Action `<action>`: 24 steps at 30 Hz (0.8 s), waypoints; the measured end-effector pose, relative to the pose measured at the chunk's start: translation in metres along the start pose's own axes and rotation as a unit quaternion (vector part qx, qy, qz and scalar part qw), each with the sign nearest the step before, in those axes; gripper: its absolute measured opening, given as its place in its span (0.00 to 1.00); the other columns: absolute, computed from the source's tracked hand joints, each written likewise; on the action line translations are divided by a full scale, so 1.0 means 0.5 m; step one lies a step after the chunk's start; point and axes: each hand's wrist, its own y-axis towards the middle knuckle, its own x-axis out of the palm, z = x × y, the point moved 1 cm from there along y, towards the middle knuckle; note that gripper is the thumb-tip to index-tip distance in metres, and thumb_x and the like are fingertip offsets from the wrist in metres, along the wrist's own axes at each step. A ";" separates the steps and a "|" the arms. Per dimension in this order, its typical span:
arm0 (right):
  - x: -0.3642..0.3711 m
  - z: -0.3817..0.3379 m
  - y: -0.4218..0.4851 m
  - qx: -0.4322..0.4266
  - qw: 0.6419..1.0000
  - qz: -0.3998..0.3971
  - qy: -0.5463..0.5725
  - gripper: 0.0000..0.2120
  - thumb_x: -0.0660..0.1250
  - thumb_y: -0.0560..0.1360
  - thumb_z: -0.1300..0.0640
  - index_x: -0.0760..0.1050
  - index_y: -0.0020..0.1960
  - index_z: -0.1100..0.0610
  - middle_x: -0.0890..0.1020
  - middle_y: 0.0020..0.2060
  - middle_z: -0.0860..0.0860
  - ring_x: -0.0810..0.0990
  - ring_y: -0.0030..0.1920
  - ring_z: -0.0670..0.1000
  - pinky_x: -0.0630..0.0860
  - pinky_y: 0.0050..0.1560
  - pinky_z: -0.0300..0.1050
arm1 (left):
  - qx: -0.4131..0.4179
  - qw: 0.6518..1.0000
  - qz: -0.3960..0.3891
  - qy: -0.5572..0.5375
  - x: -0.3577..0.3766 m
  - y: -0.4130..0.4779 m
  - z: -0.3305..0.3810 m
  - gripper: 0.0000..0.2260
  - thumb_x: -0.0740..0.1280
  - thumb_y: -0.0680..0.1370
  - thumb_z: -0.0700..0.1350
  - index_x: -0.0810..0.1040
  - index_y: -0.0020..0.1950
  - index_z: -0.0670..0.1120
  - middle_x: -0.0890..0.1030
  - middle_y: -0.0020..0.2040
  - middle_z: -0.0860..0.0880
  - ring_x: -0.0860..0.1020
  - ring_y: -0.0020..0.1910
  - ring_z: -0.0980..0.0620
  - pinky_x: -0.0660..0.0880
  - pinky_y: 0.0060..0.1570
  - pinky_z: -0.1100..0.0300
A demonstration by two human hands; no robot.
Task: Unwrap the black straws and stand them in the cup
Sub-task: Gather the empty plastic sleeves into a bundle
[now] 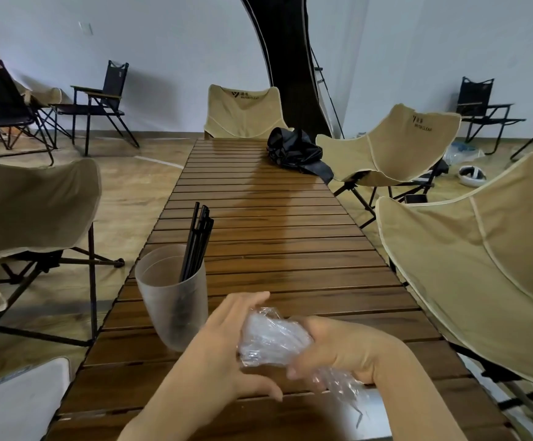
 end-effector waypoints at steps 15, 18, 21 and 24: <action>0.034 -0.027 -0.003 0.027 0.991 -0.040 -0.128 0.26 0.70 0.72 0.64 0.64 0.67 0.57 0.79 0.45 0.52 0.78 0.39 0.50 0.75 0.38 0.41 | -0.106 0.991 0.039 -0.076 -0.022 -0.040 -0.004 0.09 0.73 0.70 0.55 0.81 0.49 0.62 0.83 0.41 0.57 0.80 0.43 0.59 0.78 0.44 0.65; 0.037 -0.032 -0.014 -0.006 0.992 -0.026 -0.121 0.30 0.70 0.73 0.62 0.61 0.70 0.58 0.81 0.43 0.53 0.80 0.38 0.50 0.76 0.51 0.49 | -0.129 0.987 0.072 -0.069 -0.036 -0.054 0.002 0.08 0.74 0.69 0.54 0.82 0.47 0.60 0.81 0.34 0.54 0.78 0.35 0.59 0.72 0.33 0.70; 0.039 -0.038 -0.028 -0.035 0.992 -0.029 -0.115 0.20 0.71 0.73 0.60 0.70 0.62 0.56 0.83 0.38 0.49 0.80 0.34 0.47 0.76 0.51 0.47 | -0.124 0.986 0.086 -0.066 -0.052 -0.073 0.008 0.08 0.74 0.69 0.53 0.82 0.48 0.59 0.82 0.35 0.52 0.79 0.35 0.58 0.73 0.33 0.70; 0.045 -0.041 -0.033 -0.052 0.991 0.005 -0.124 0.13 0.72 0.73 0.55 0.76 0.55 0.54 0.83 0.38 0.49 0.78 0.33 0.46 0.74 0.36 0.38 | -0.128 0.984 0.105 -0.063 -0.062 -0.089 0.013 0.09 0.73 0.70 0.53 0.80 0.49 0.59 0.81 0.36 0.55 0.78 0.36 0.63 0.72 0.35 0.73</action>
